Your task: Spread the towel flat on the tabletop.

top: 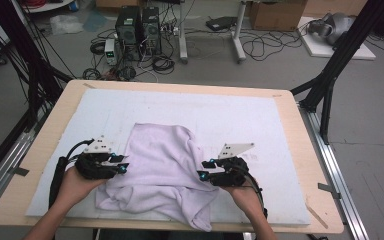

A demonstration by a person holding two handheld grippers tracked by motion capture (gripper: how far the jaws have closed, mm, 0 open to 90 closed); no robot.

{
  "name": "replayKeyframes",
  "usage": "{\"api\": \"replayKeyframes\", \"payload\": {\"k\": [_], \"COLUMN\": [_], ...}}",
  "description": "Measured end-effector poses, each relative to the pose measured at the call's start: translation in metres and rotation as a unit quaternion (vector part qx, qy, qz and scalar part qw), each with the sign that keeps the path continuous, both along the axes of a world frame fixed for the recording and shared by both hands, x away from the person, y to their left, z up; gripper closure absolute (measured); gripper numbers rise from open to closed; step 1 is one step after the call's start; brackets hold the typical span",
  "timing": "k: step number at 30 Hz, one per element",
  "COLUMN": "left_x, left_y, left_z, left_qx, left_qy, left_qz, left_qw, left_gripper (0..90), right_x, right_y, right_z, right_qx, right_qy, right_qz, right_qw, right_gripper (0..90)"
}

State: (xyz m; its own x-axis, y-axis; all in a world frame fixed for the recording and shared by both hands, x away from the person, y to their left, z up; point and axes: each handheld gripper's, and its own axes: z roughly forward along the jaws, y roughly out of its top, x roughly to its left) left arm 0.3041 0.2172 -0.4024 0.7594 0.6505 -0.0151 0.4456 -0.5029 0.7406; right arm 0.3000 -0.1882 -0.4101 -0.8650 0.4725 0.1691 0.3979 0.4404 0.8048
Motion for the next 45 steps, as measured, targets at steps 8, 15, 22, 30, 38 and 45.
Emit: {"api": "replayKeyframes", "payload": {"k": [8,15,22,30,38,45], "left_x": [0.017,0.007,-0.012,-0.029,-0.037,-0.003], "left_y": [-0.006,-0.005,0.001,0.004,0.010,0.010], "left_z": [-0.028,-0.031,-0.026,-0.015,-0.008,0.005], "left_qx": [0.016,0.012,0.006,-0.002,-0.017,-0.033], "left_qy": [0.040,0.045,0.041,0.032,0.029,-0.003], "left_qz": [0.002,-0.010,-0.020,-0.030,-0.043,-0.014], "left_qw": [0.9991,0.9989,0.9990,0.9990,0.9985,0.9994], "left_gripper": [67.8,86.7,87.1,87.1,76.2,63.1], "right_x": [0.012,0.010,0.000,-0.012,-0.025,0.014], "right_y": [0.015,0.020,0.016,0.014,0.010,-0.002], "right_z": [-0.017,-0.019,-0.012,-0.004,0.000,0.020], "right_qx": [-0.040,-0.054,-0.045,-0.037,-0.028,0.004], "right_qy": [0.016,0.018,0.015,0.005,0.012,-0.014], "right_qz": [0.029,0.049,0.046,0.056,0.076,0.017], "right_qw": [0.9986,0.9972,0.9978,0.9977,0.9966,0.9998], "right_gripper": [62.8,81.8,82.0,82.2,74.2,67.1]}}
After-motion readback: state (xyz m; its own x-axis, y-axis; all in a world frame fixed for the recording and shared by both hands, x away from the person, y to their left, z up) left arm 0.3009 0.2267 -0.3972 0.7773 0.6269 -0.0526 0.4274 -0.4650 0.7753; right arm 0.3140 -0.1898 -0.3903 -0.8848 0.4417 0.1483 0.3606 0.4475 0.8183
